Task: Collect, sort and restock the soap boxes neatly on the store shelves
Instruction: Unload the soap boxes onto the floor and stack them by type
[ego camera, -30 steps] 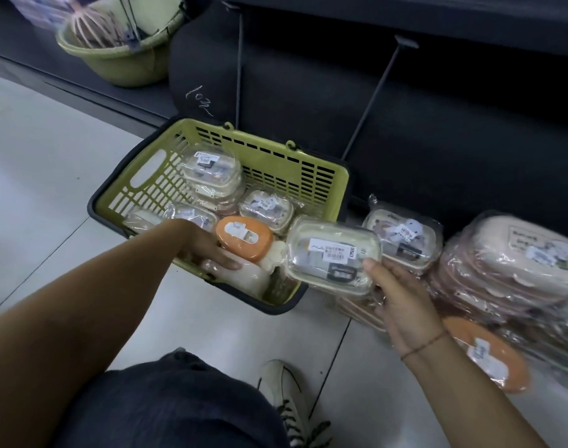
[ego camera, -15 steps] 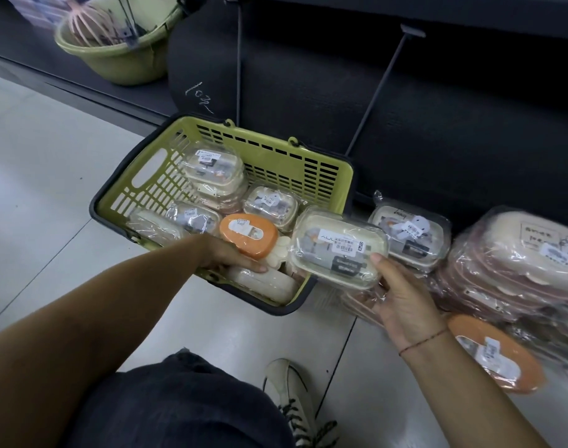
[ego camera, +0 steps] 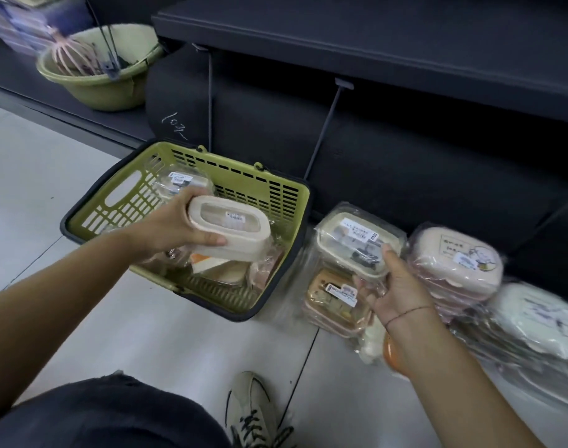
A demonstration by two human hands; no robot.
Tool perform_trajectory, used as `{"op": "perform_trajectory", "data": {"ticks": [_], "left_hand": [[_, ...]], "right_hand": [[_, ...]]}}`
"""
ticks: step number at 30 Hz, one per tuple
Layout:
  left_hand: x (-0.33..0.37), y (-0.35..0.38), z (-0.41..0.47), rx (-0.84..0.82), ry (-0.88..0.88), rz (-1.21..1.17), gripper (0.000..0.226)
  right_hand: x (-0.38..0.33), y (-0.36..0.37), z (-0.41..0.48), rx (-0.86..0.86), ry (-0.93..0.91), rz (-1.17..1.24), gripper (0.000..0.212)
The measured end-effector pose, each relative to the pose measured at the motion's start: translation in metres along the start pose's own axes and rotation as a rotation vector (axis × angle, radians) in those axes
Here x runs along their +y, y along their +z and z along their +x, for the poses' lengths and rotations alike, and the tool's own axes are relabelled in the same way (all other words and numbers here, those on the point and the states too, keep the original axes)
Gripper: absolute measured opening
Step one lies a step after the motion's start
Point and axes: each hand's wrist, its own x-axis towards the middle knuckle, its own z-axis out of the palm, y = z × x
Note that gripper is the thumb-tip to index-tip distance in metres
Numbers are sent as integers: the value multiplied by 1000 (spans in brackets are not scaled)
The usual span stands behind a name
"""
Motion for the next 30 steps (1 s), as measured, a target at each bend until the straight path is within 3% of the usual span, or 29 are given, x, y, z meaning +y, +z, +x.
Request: {"op": "perform_trajectory", "data": {"ticks": [4, 9, 15, 18, 22, 25, 27, 30], "left_hand": [[34, 10, -6, 47, 92, 29, 91], [27, 29, -7, 69, 96, 12, 97], [12, 31, -10, 65, 83, 89, 107], [14, 35, -9, 68, 93, 95, 107], [17, 39, -10, 75, 105, 92, 102], [19, 38, -13, 84, 96, 89, 104], [23, 38, -16, 92, 91, 86, 102], [34, 40, -20, 111, 97, 66, 97]], "right_hand": [[-6, 13, 14, 112, -26, -8, 27], [4, 17, 22, 212, 79, 101, 55], [16, 14, 32, 280, 64, 100, 37], [23, 13, 38, 345, 13, -41, 50], [23, 11, 44, 328, 7, 0, 33], [24, 11, 48, 305, 11, 75, 39], [24, 10, 51, 289, 32, 127, 54], [21, 7, 47, 263, 63, 144, 46]]}}
